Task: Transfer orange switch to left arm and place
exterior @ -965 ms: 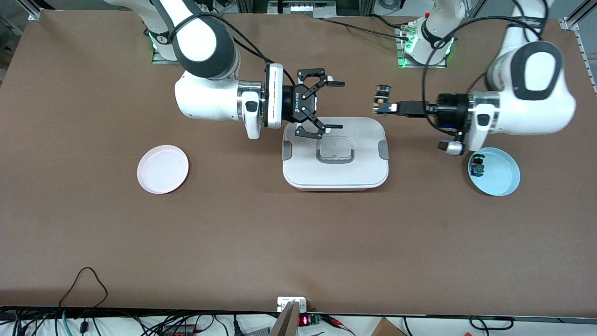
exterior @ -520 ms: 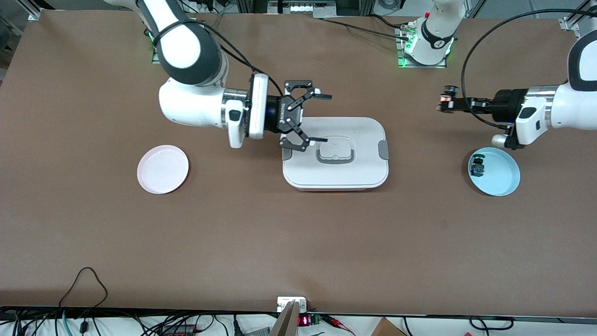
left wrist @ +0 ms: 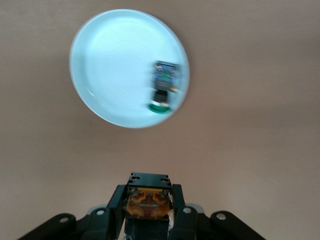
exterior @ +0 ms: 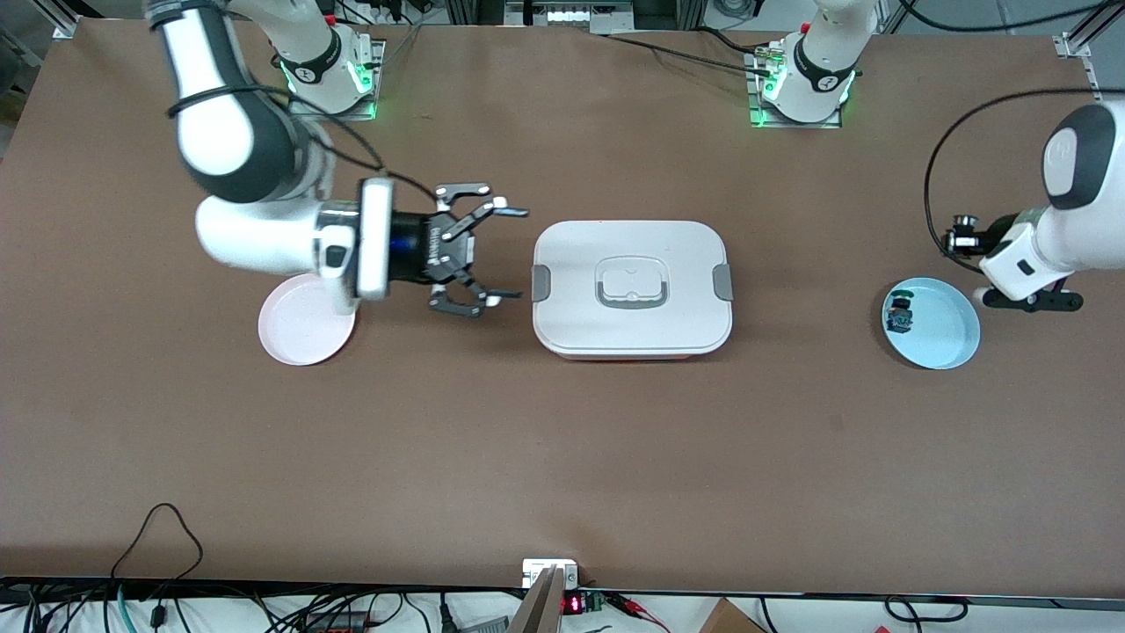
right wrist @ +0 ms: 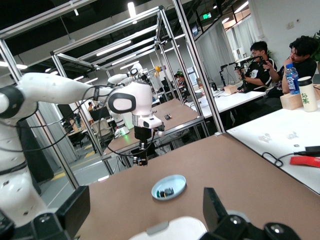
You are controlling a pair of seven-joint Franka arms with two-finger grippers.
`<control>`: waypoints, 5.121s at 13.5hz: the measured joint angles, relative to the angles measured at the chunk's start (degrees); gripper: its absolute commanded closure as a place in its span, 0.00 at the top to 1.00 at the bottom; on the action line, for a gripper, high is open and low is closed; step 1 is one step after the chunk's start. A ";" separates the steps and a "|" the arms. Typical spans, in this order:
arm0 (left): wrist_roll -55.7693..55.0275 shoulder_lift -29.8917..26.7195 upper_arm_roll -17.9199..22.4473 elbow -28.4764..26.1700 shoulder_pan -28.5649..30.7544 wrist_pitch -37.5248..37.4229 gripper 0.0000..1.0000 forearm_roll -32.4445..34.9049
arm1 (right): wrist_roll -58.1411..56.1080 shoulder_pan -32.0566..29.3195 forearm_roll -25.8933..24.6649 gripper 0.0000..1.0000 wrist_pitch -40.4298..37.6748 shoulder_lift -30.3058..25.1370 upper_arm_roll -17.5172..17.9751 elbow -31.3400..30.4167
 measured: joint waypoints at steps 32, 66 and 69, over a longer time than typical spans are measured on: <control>-1.62 11.15 -13.16 14.97 9.34 9.12 1.00 18.14 | 91.73 -7.09 -100.34 1.00 -21.09 -2.40 -11.53 15.71; -0.80 -14.23 21.49 13.54 -28.69 -9.20 1.00 -14.52 | 93.75 -36.59 -99.69 1.00 -14.02 -15.11 16.38 6.83; -0.80 -14.20 21.51 14.23 -28.63 -9.75 1.00 -14.52 | 93.75 -36.57 -99.69 1.00 -14.02 -15.11 16.41 6.84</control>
